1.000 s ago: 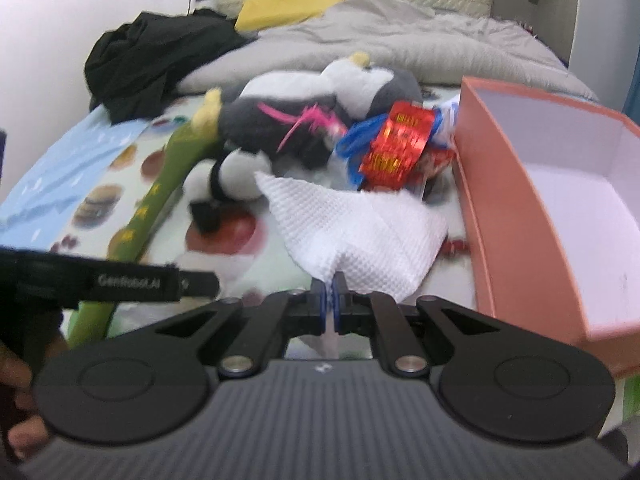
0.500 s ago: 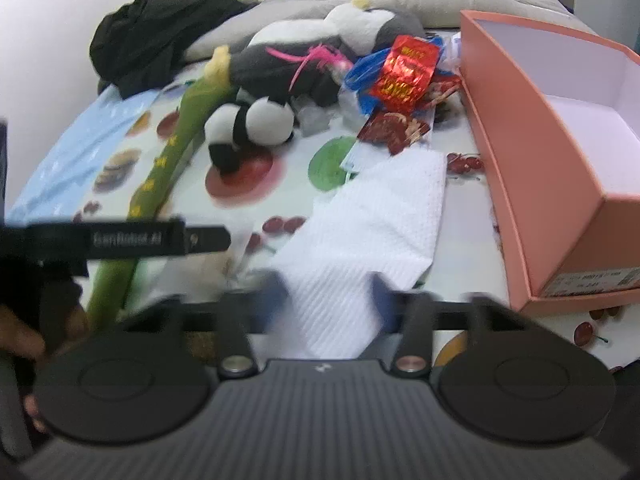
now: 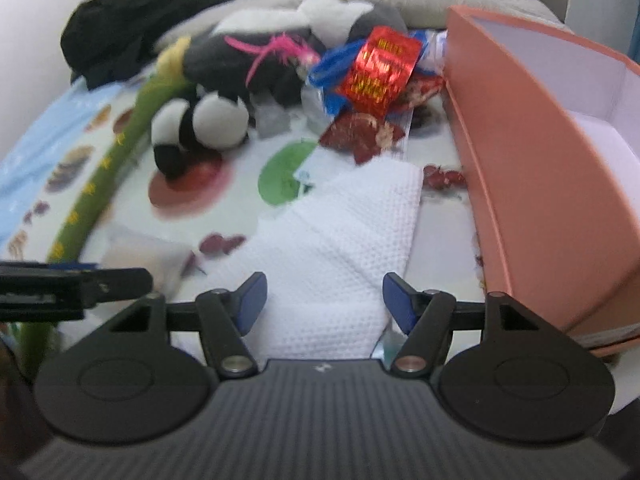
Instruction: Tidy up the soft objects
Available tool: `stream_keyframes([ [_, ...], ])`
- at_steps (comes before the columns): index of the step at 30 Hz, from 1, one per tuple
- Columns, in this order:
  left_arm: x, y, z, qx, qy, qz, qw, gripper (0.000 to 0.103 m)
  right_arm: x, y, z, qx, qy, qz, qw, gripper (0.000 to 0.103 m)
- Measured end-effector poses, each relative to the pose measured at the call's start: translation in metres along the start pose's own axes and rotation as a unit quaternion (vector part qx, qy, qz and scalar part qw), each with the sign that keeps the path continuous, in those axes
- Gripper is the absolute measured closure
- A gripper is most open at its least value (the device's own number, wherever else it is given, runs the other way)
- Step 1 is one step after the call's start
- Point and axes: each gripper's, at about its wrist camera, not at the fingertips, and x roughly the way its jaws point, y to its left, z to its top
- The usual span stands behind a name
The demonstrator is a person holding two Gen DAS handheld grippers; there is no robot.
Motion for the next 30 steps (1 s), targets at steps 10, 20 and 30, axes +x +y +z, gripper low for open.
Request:
stream_keyframes([
  [10, 0.002, -0.008, -0.001, 0.004, -0.005, 0.004, 1.0, 0.063, 0.0, 0.015, -0.006, -0.052, 0.008, 0.018, 0.998, 0.084],
  [20, -0.022, -0.013, 0.002, -0.006, -0.03, 0.005, 0.9995, 0.067, -0.034, 0.008, 0.004, -0.014, -0.025, 0.029, 0.999, 0.094],
  [30, -0.066, -0.03, 0.01, -0.004, -0.061, -0.006, 0.9981, 0.067, -0.083, 0.007, 0.017, -0.007, -0.066, 0.033, 0.997, 0.094],
])
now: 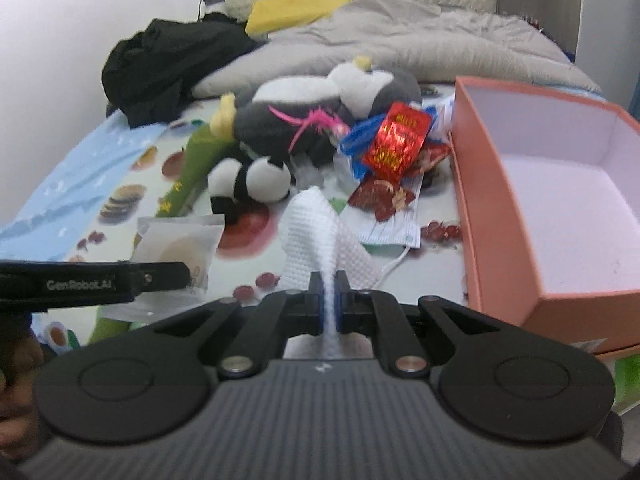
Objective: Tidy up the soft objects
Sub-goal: 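Lift the bag with the left tool while the right tool carries the towel over the pink box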
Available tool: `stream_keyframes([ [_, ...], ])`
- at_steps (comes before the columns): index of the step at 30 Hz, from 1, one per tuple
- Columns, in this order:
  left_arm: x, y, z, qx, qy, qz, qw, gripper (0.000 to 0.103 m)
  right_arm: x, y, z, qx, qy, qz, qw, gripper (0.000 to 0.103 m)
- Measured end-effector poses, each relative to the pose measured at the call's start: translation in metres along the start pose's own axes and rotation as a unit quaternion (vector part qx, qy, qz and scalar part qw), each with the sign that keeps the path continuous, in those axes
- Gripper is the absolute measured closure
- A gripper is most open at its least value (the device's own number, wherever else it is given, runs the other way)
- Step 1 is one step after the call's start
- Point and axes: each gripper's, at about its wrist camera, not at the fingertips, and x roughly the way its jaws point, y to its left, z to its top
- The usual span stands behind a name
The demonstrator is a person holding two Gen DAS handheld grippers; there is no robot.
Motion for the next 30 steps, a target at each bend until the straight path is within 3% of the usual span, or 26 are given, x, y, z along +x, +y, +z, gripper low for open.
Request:
stream_keyframes([
  [16, -0.057, -0.067, 0.051, 0.031, -0.044, -0.017, 0.9984, 0.067, -0.07, -0.01, 0.054, 0.012, -0.073, 0.012, 0.997, 0.094],
  [30, -0.072, -0.161, 0.129, 0.1, -0.103, -0.073, 0.9869, 0.067, -0.116, -0.064, 0.114, 0.02, -0.161, -0.041, 0.986, 0.094],
])
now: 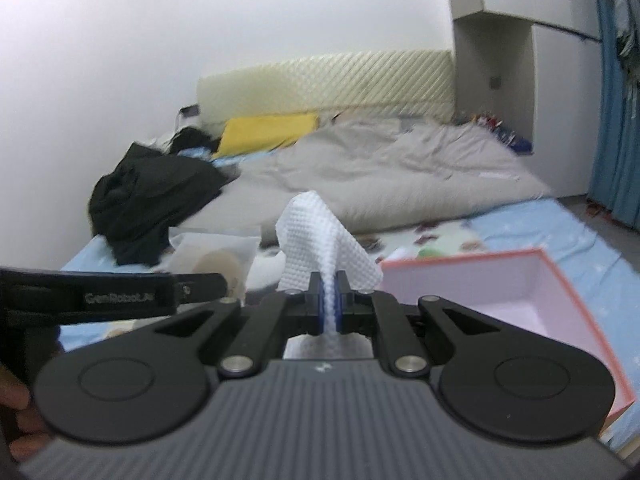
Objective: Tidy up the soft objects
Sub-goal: 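Lift the bag with the left tool while the right tool carries the towel over the pink box, then open both tools to drop the bag and towel into the pink box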
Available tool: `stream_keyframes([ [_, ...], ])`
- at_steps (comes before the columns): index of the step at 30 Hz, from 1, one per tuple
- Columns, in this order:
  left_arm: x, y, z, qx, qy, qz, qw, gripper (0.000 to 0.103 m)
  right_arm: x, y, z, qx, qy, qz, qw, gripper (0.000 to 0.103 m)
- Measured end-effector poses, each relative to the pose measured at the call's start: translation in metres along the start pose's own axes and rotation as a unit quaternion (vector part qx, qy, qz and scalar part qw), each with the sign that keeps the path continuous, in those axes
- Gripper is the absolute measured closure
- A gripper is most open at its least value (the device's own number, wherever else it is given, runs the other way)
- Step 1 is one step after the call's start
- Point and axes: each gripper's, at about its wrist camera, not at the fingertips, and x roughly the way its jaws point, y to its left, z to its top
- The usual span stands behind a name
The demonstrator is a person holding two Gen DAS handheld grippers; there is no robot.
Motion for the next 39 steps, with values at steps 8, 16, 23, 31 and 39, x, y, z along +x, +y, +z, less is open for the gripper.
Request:
stream_keyframes([
  [8, 0.052, -0.05, 0.02, 0.042, 0.039, -0.029, 0.9979, 0.067, 0.008, -0.053, 0.019, 0.031, 0.004, -0.041, 0.999, 0.094],
  [16, 0.144, -0.089, 0.002, 0.066, 0.105, -0.05, 0.9911, 0.067, 0.045, -0.113, -0.005, 0.066, 0.07, -0.072, 0.993, 0.094],
  [23, 0.218, -0.107, -0.022, 0.082, 0.168, -0.054, 0.9809, 0.067, 0.085, -0.159, -0.045, 0.108, 0.138, -0.085, 0.981, 0.093],
  [31, 0.264, -0.114, -0.047, 0.089, 0.217, -0.058, 0.9703, 0.067, 0.118, -0.182, -0.081, 0.127, 0.194, -0.089, 0.969, 0.092],
  [39, 0.266, -0.109, -0.05, 0.084, 0.225, -0.053, 0.9693, 0.052, 0.12, -0.188, -0.087, 0.143, 0.204, -0.092, 0.964, 0.069],
])
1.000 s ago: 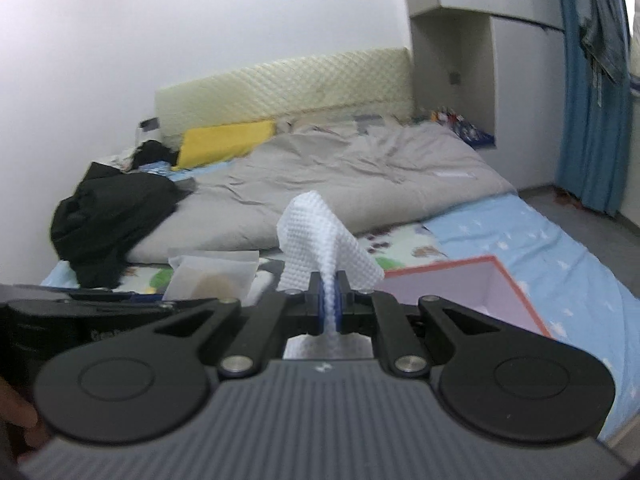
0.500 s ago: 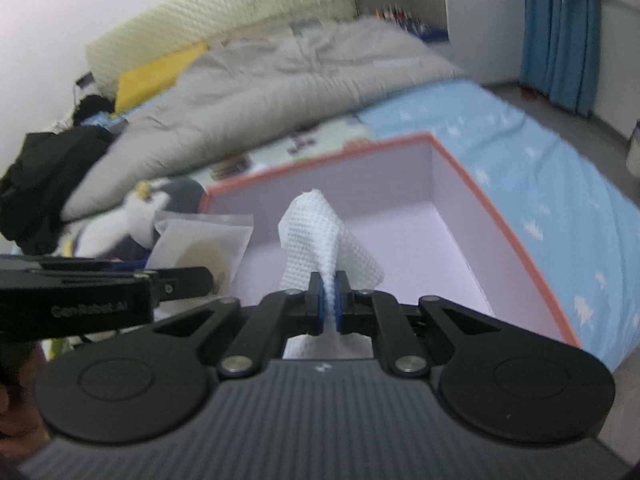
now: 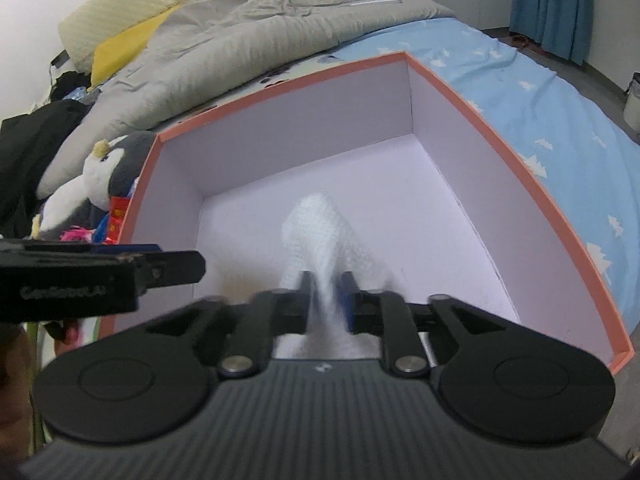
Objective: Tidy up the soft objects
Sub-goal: 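Open both tools to drop the bag and towel into the pink box, then withdraw both tools from the box back toward the plush pile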
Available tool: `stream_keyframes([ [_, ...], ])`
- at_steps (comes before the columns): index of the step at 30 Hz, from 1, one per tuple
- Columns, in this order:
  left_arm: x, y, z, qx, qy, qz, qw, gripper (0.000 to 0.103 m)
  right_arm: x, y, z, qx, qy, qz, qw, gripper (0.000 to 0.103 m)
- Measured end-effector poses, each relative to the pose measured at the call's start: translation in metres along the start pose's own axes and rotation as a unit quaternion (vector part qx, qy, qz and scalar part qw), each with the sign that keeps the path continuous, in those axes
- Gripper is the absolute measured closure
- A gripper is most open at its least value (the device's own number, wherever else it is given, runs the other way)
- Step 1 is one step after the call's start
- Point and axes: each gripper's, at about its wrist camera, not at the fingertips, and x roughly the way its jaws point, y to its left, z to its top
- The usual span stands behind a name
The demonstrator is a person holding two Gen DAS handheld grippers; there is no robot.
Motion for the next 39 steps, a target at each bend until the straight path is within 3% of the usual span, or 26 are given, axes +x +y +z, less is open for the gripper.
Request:
stream_keyframes([
  [2, -0.009, 0.0, -0.001, 0.003, -0.008, 0.002, 1.0, 0.052, -0.006, 0.001, 0.0, 0.002, -0.008, 0.0, 1.0, 0.065],
  [12, -0.098, -0.006, -0.012, 0.012, -0.077, 0.008, 0.9969, 0.051, -0.071, 0.021, -0.003, -0.004, -0.071, 0.015, 0.997, 0.066],
  [16, -0.136, -0.006, -0.025, 0.013, -0.103, 0.01, 0.9945, 0.047, -0.102, 0.035, -0.01, -0.005, -0.1, 0.026, 0.995, 0.066],
  [29, -0.251, 0.009, -0.088, -0.001, -0.179, 0.026, 0.9835, 0.044, -0.18, 0.09, -0.042, -0.036, -0.161, 0.054, 0.985, 0.066],
  [39, -0.302, 0.024, -0.15, -0.017, -0.204, 0.05, 0.9775, 0.043, -0.211, 0.123, -0.076, -0.055, -0.18, 0.086, 0.978, 0.066],
])
